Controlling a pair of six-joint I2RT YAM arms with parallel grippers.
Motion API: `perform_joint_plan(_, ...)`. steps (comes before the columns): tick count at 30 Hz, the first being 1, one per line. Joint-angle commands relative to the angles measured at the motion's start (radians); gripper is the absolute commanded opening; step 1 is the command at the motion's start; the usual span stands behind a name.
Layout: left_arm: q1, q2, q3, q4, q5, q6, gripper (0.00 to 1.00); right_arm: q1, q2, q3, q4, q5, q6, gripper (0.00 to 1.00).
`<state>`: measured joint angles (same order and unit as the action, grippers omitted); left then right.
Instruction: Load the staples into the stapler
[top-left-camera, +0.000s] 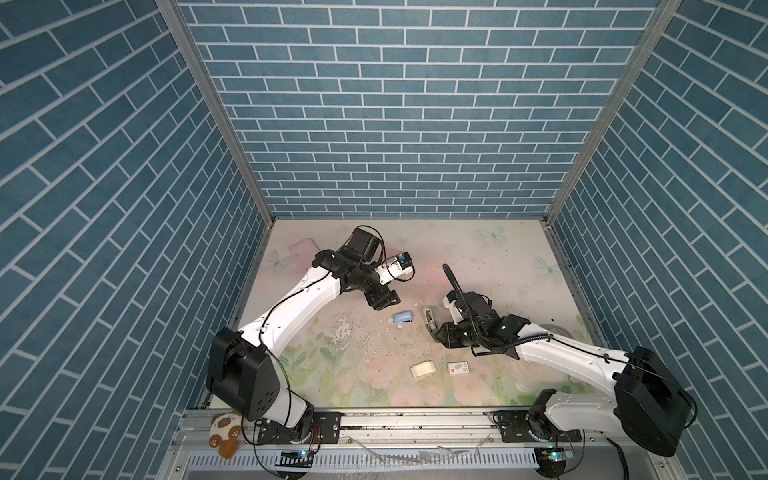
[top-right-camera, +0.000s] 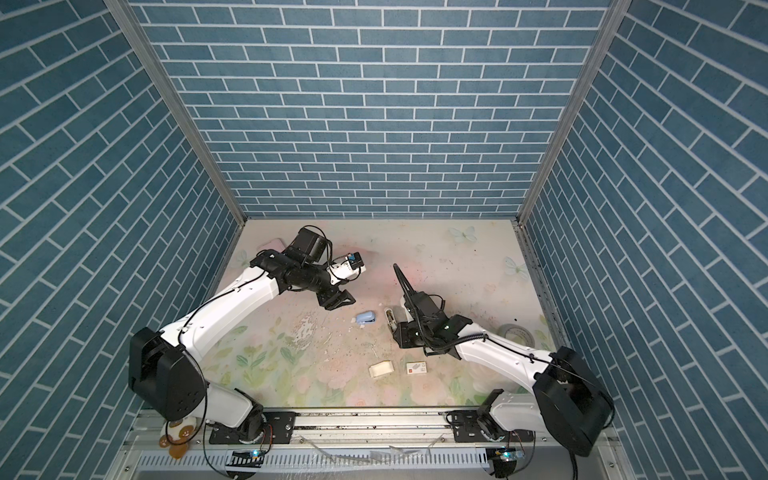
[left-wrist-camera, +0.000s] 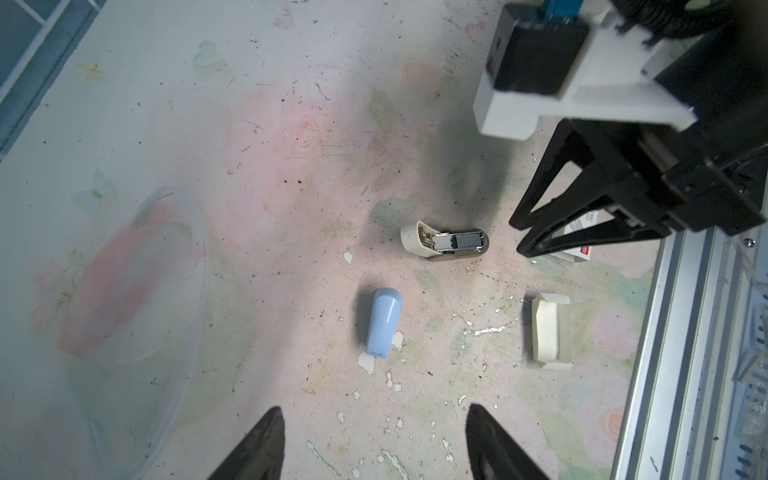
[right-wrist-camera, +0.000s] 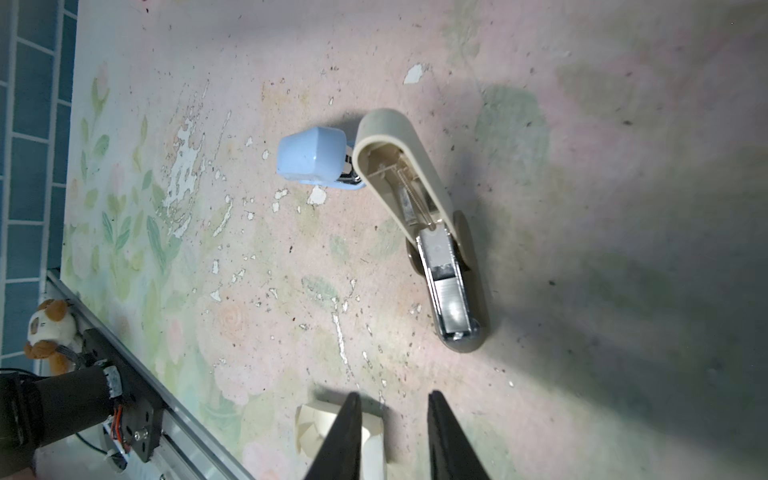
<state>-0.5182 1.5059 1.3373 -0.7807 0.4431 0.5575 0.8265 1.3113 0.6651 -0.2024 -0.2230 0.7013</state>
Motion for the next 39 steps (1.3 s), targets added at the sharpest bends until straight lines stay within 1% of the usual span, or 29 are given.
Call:
perform_joint_plan(1, 0.006, 0.01, 0.029, 0.009, 0.026, -0.014, 0.71, 0.002, 0.072, 0.023, 0.057, -0.059, 0.056, 0.27)
perform_joint_plan(5, 0.006, 0.017, 0.036, -0.004, 0.036, -0.015, 0.71, -0.001, 0.148, 0.037, 0.073, -0.083, 0.049, 0.27)
perform_joint_plan(12, 0.006, 0.023, 0.04, -0.003, 0.039, -0.016, 0.72, -0.023, 0.218, 0.057, 0.059, -0.067, 0.032, 0.26)
perform_joint_plan(18, 0.006, 0.036, 0.047, -0.009, 0.064, -0.007, 0.72, -0.077, 0.219, 0.032, 0.046, -0.049, 0.015, 0.25)
perform_joint_plan(22, 0.006, 0.057, 0.053, -0.009, 0.076, -0.001, 0.72, -0.117, 0.225, 0.035, 0.044, -0.078, -0.014, 0.25)
perform_joint_plan(26, 0.002, 0.069, 0.023, 0.026, 0.084, 0.003, 0.72, -0.15, 0.251, 0.064, 0.0, -0.084, -0.065, 0.25)
perform_joint_plan(28, -0.006, 0.08, 0.015, 0.04, 0.085, -0.004, 0.75, -0.161, 0.262, 0.072, -0.002, -0.106, -0.074, 0.25)
perform_joint_plan(33, -0.052, 0.115, -0.021, 0.089, 0.08, 0.02, 0.76, -0.171, 0.198, 0.049, -0.011, -0.113, -0.07, 0.27)
perform_joint_plan(35, -0.078, 0.142, -0.028, 0.111, 0.055, 0.043, 0.77, -0.179, 0.152, 0.038, -0.022, -0.113, -0.049, 0.27)
perform_joint_plan(39, -0.097, 0.212, 0.0, 0.094, 0.056, 0.08, 0.76, -0.199, 0.085, 0.02, -0.065, -0.099, 0.0, 0.28)
